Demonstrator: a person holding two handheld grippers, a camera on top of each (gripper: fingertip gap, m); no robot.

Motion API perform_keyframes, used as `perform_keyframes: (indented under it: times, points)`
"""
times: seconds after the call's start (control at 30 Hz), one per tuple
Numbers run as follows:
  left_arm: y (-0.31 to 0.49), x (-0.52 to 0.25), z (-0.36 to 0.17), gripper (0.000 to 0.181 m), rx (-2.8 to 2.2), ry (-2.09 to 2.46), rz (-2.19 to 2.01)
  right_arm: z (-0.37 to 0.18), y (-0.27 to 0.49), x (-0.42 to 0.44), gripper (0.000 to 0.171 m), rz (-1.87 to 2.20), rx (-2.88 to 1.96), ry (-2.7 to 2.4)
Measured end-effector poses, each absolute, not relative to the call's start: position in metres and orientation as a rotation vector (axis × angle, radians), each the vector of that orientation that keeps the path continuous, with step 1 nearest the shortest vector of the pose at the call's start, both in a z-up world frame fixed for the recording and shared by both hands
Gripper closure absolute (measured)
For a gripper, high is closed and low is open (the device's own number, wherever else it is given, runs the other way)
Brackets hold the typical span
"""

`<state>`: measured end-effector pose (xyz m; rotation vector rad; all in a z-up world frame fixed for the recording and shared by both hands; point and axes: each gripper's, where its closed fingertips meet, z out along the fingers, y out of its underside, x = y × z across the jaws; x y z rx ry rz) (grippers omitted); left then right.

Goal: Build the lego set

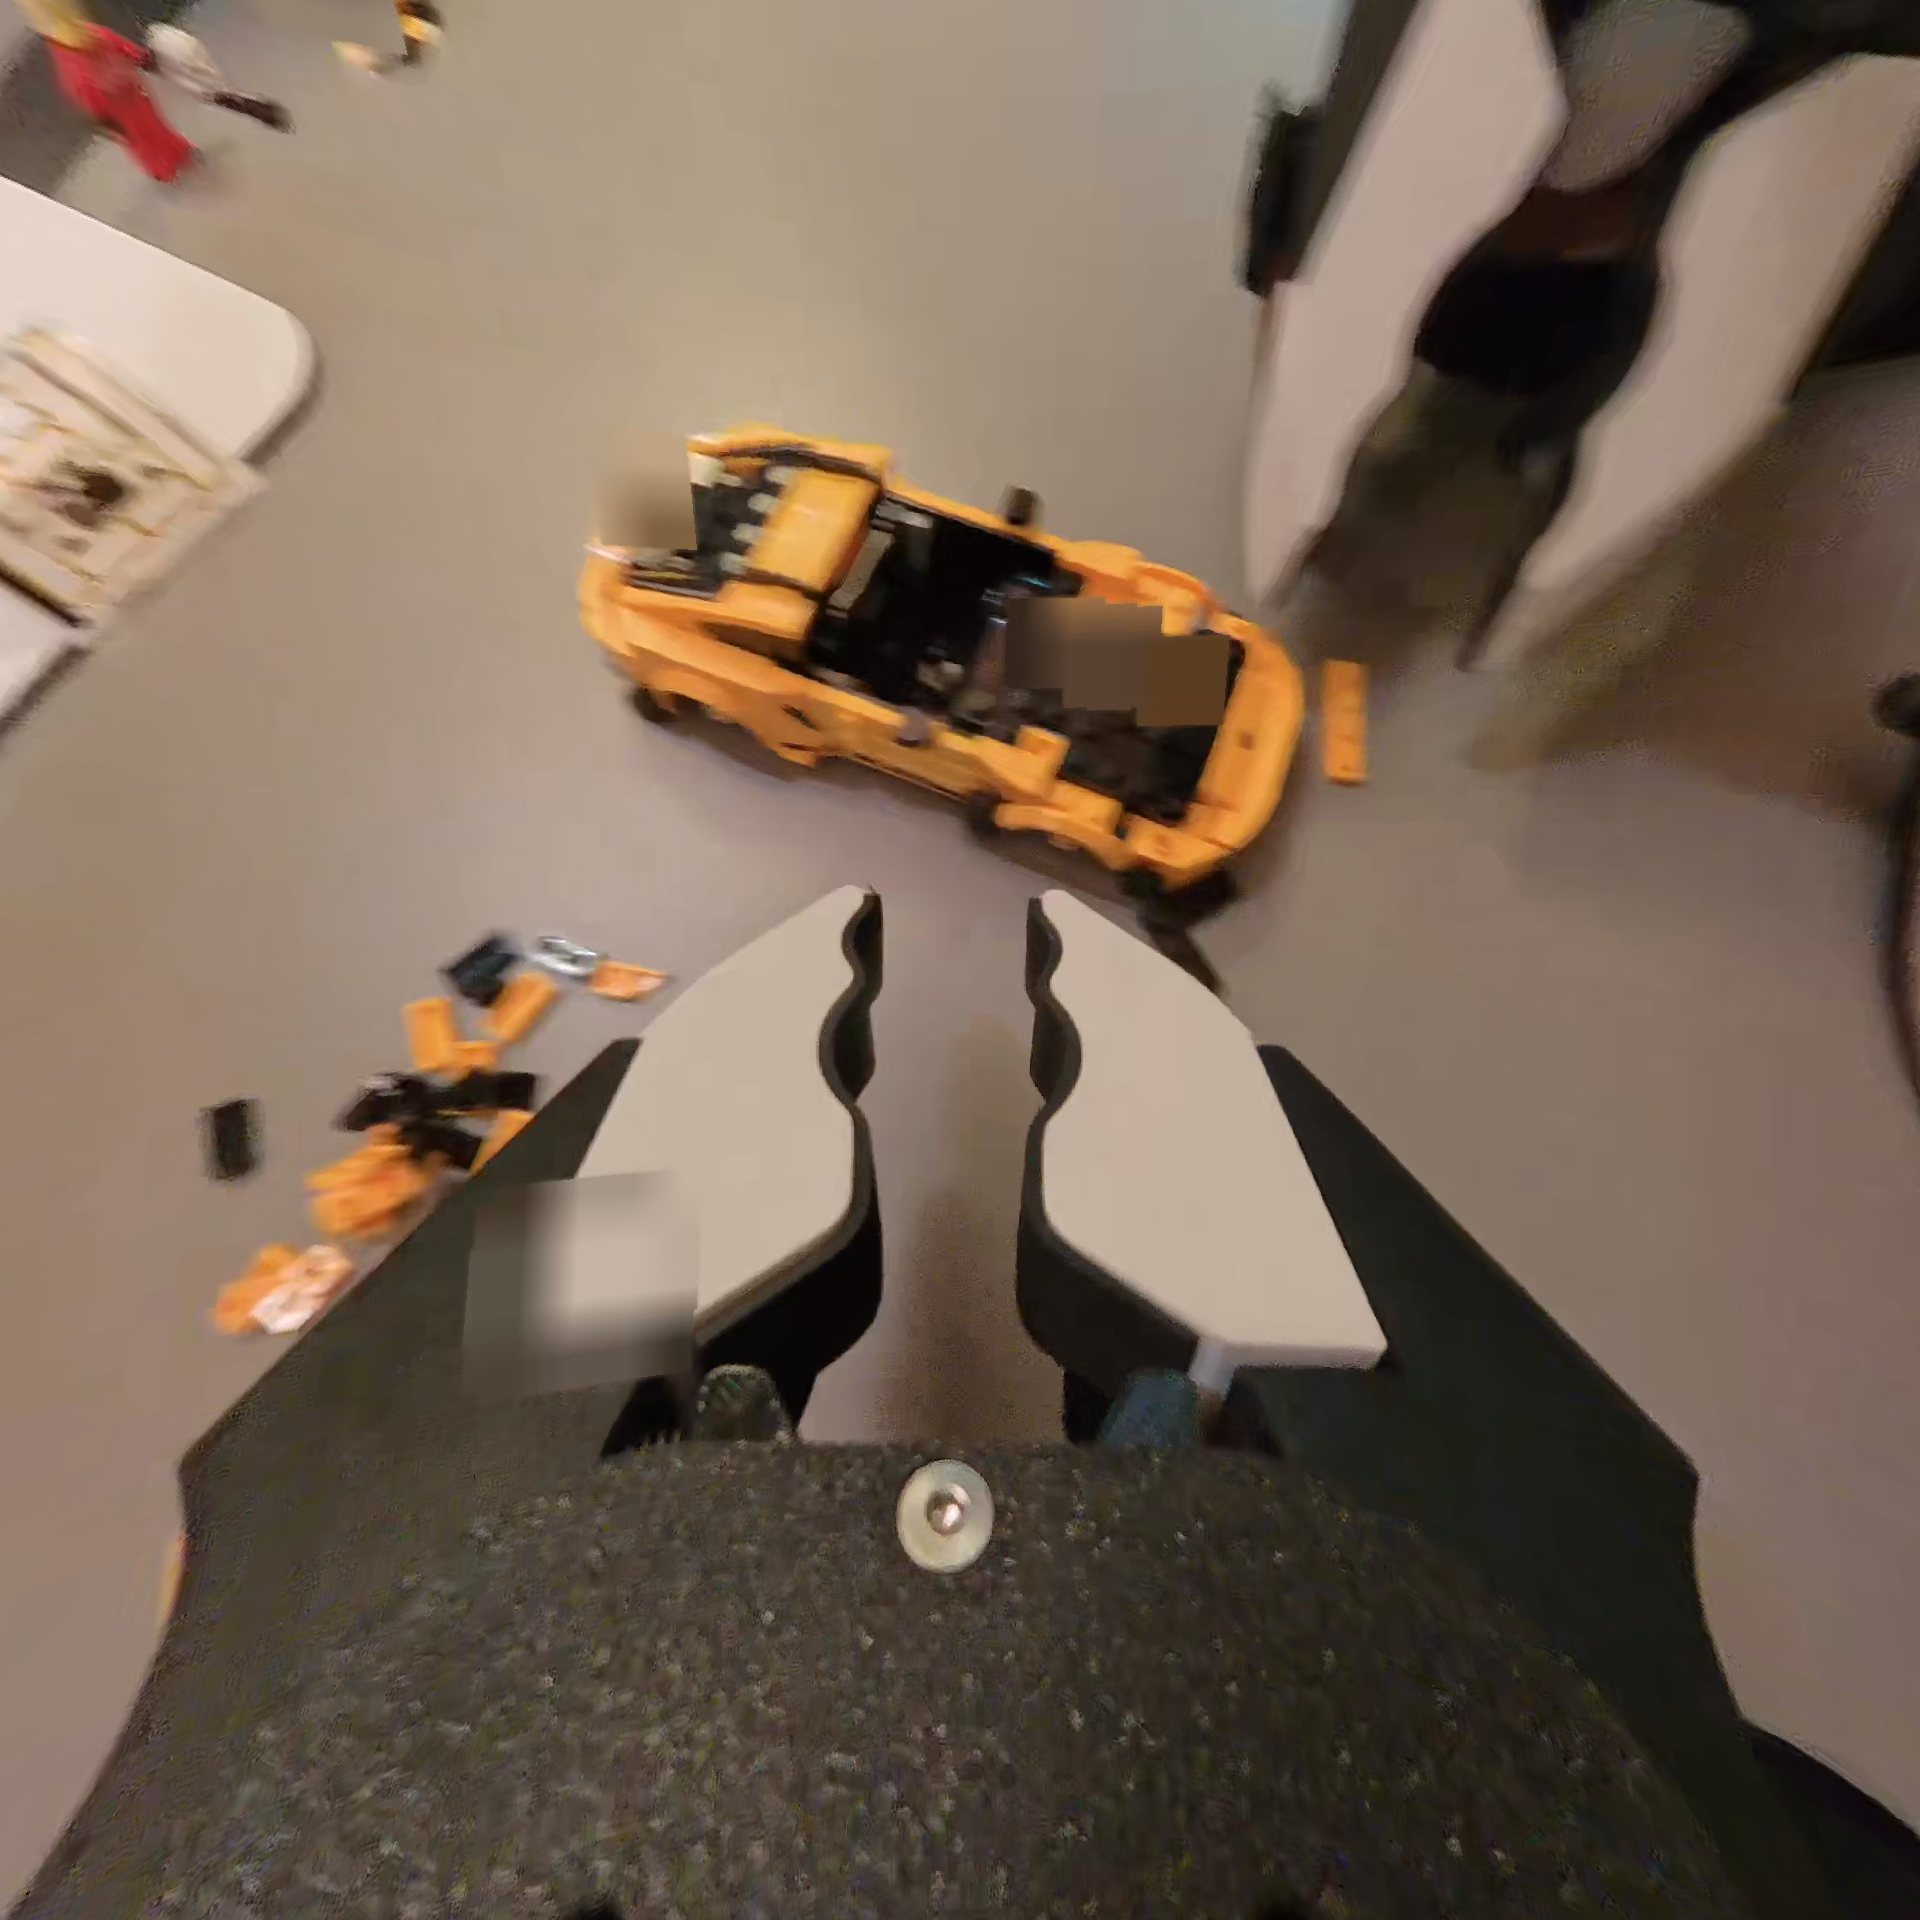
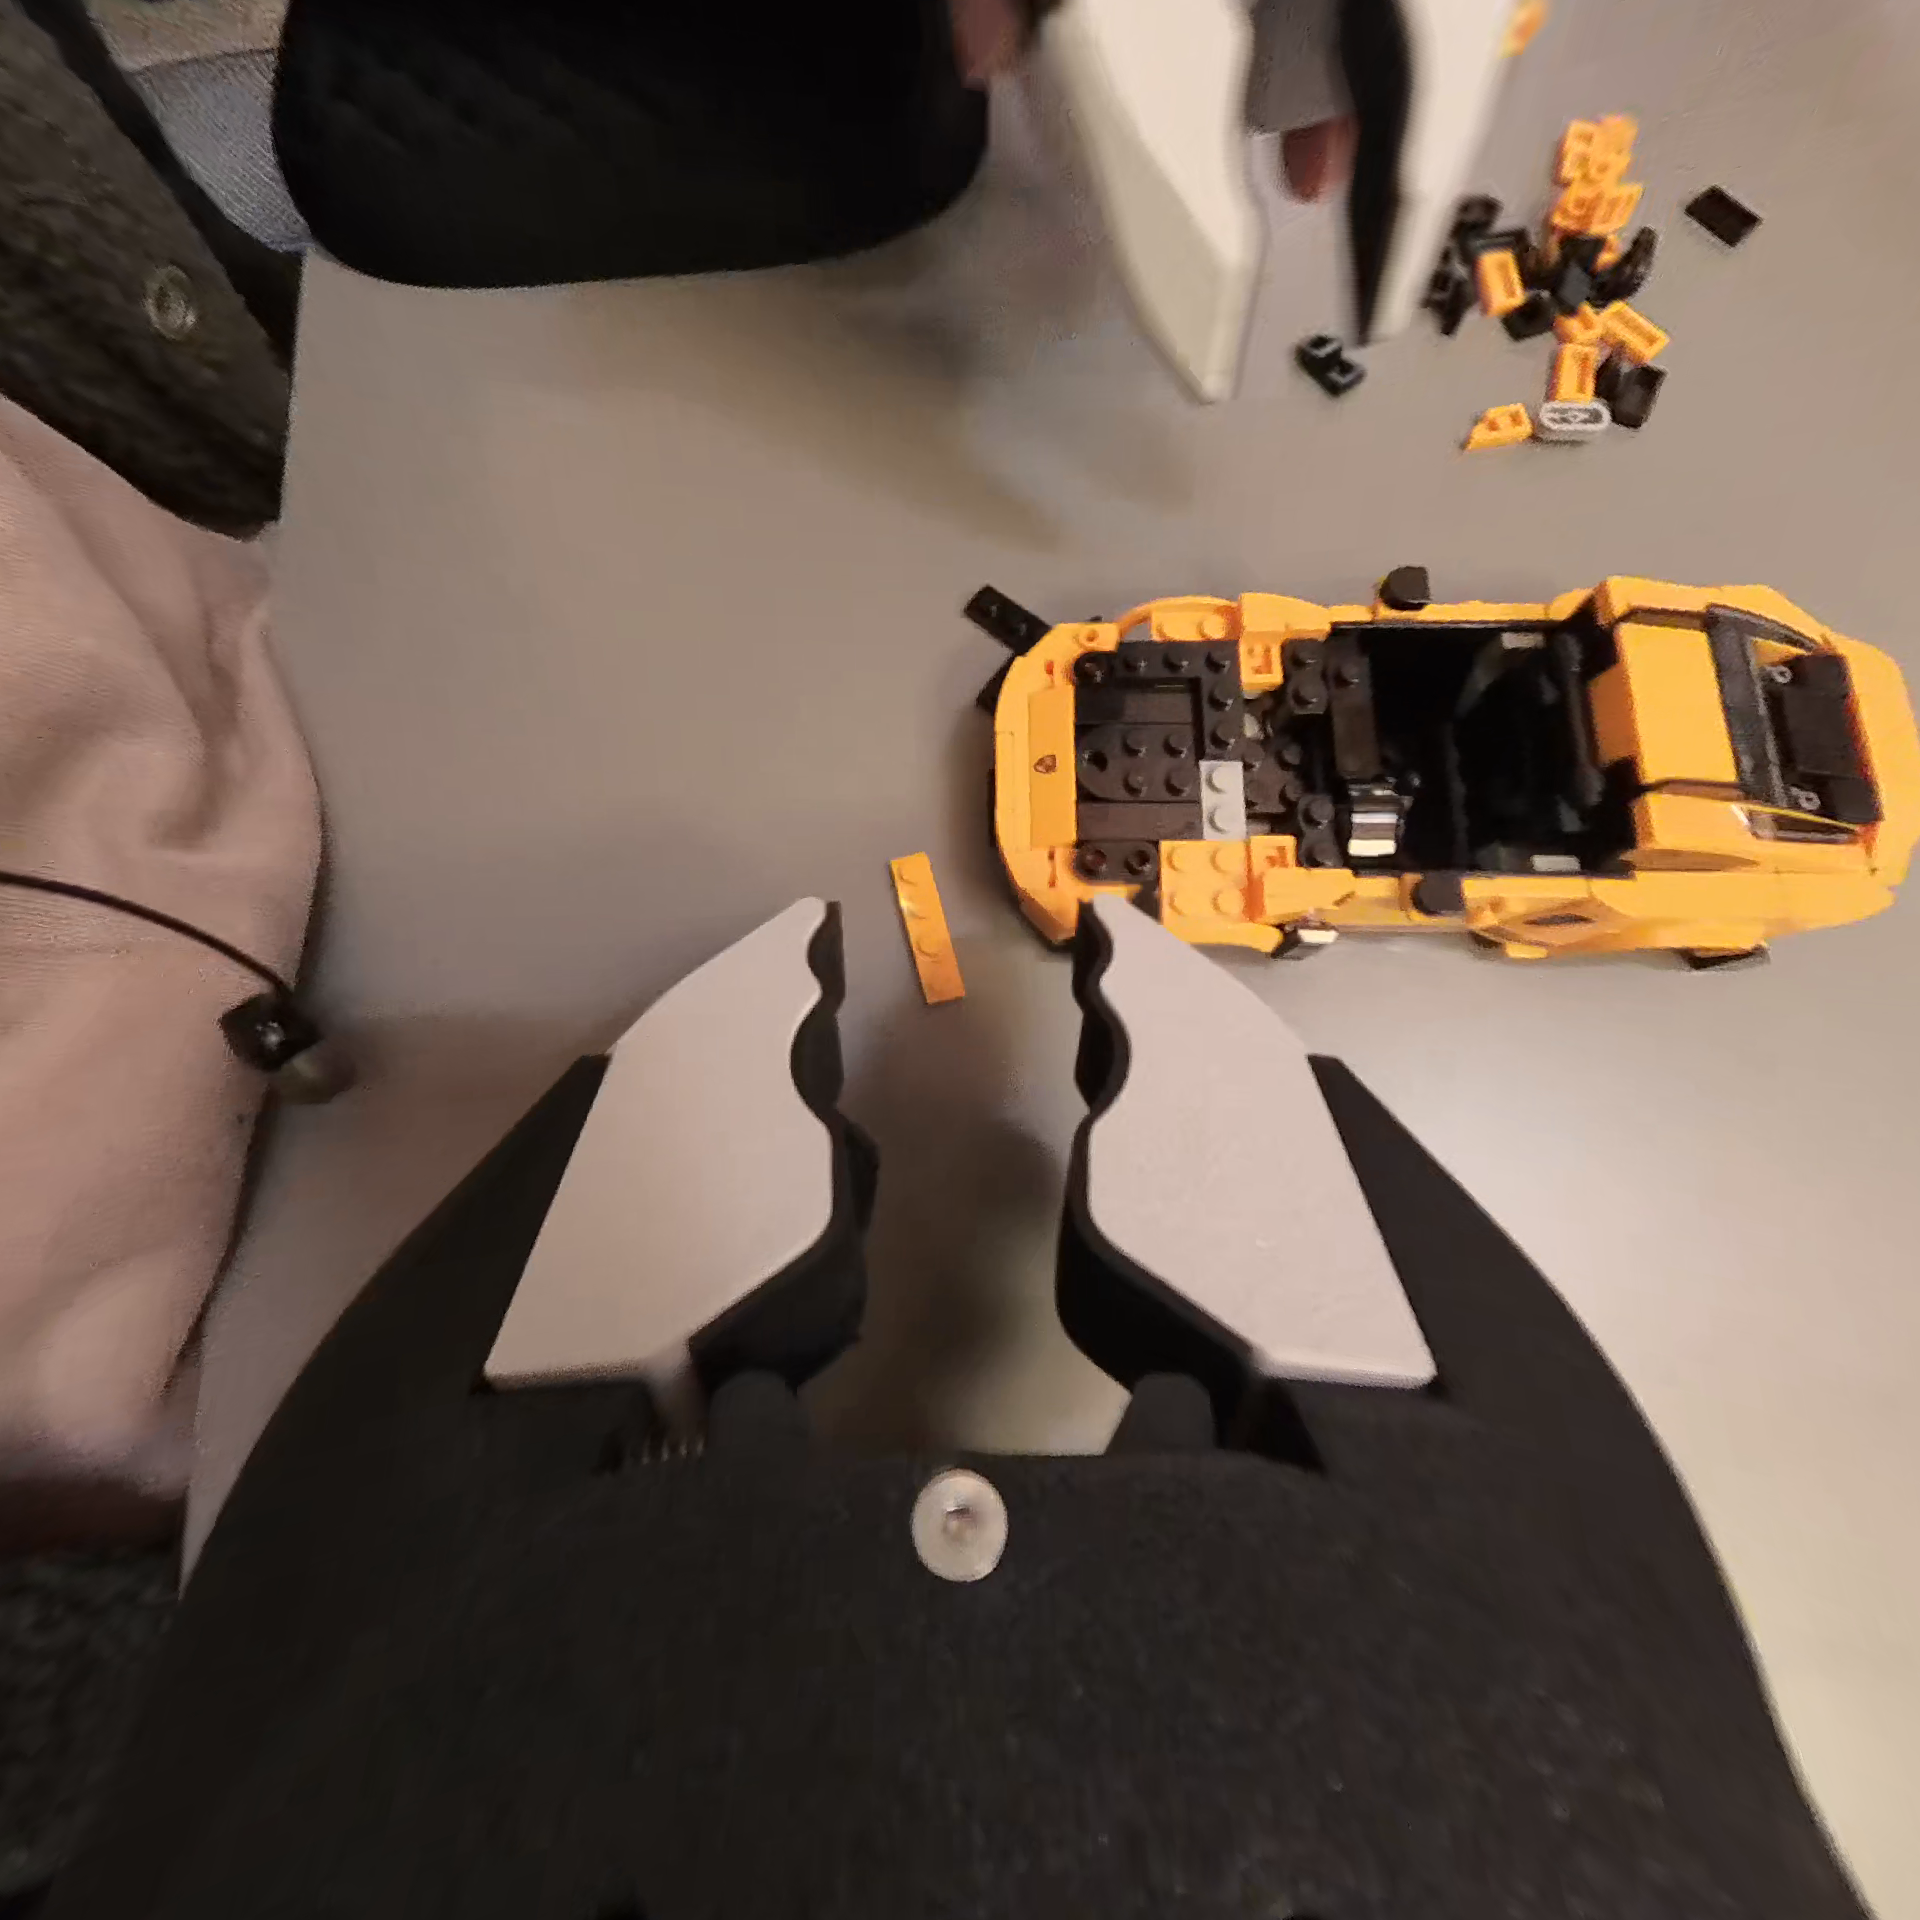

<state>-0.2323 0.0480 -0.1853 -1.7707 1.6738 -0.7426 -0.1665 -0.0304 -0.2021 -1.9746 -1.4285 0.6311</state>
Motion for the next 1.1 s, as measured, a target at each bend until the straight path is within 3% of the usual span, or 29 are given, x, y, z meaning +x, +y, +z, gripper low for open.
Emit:
perform_keyframes:
  times: [0.03,0.27,0.5,0.87,1.03,1.1]
  points:
    - [0.034,-0.232,-0.189,0.156,-1.772,1.701,-0.782,-0.203,-0.029,-0.166,0.131,0.631,-1.975,-1.426]
    - [0.01,-0.214,-0.208,0.16,-1.718,1.843,-0.757,-0.206,-0.022,-0.19,0.146,0.614,-1.955,-1.455]
    - [0.048,-0.226,-0.203,0.156,-1.767,1.71,-0.645,-0.203,0.001,-0.21,0.137,0.654,-1.924,-1.352]
    - [-0.006,-0.236,-0.226,0.154,-1.9,1.859,-0.545,-0.195,0.01,-0.175,0.141,0.542,-1.927,-1.298]
    - [-0.013,-0.229,-0.228,0.173,-1.851,1.897,-0.584,-0.196,0.009,-0.163,0.141,0.536,-1.938,-1.307]
    - [-0.014,-0.228,-0.228,0.174,-1.802,1.93,-0.595,-0.2,-0.007,-0.163,0.143,0.596,-1.937,-1.403]
